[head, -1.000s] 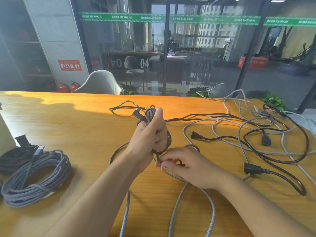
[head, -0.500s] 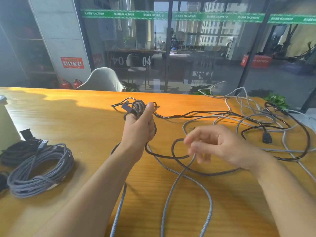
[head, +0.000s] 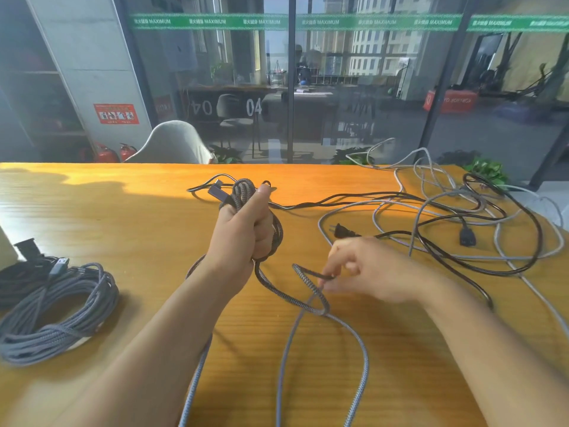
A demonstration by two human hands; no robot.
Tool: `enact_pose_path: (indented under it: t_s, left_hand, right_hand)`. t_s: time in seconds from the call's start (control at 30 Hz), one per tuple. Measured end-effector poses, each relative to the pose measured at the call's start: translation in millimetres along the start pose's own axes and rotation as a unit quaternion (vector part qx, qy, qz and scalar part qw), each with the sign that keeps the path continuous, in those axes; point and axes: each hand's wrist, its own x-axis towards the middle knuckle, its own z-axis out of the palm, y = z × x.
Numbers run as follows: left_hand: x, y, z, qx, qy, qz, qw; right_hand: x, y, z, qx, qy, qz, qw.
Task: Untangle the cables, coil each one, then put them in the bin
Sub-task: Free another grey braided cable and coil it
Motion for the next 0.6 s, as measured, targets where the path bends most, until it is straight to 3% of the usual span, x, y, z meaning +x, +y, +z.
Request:
enact_pose_path:
  t_s: [0.13, 0.3, 0.4, 0.6]
  left_hand:
    - [-1.2, -2.0, 1.9, 0.041, -0.019, -0.011, 0.999]
    - [0.2, -2.1, -4.7, 0.085, -0.025, -0.003, 0.996]
    - [2.8, 3.0, -12.4, 0.063, -0.006, 0.005, 0.998]
    - [8.4, 8.0, -25.2, 0.027, 0.023, 0.023, 0.999]
  right_hand:
    - [-1.7, -0.8, -3.6, 0.05, 0.073, -0.061, 0.994]
    - [-12.9, -8.5, -18.5, 0.22, -0.051, -0.096, 0.969]
    - [-15.2, -8.7, -21.5, 0.215, -0.084, -0.063, 0.971]
    - [-17.1, 9.1, -34.1, 0.178, -0.065, -0.075, 0.979]
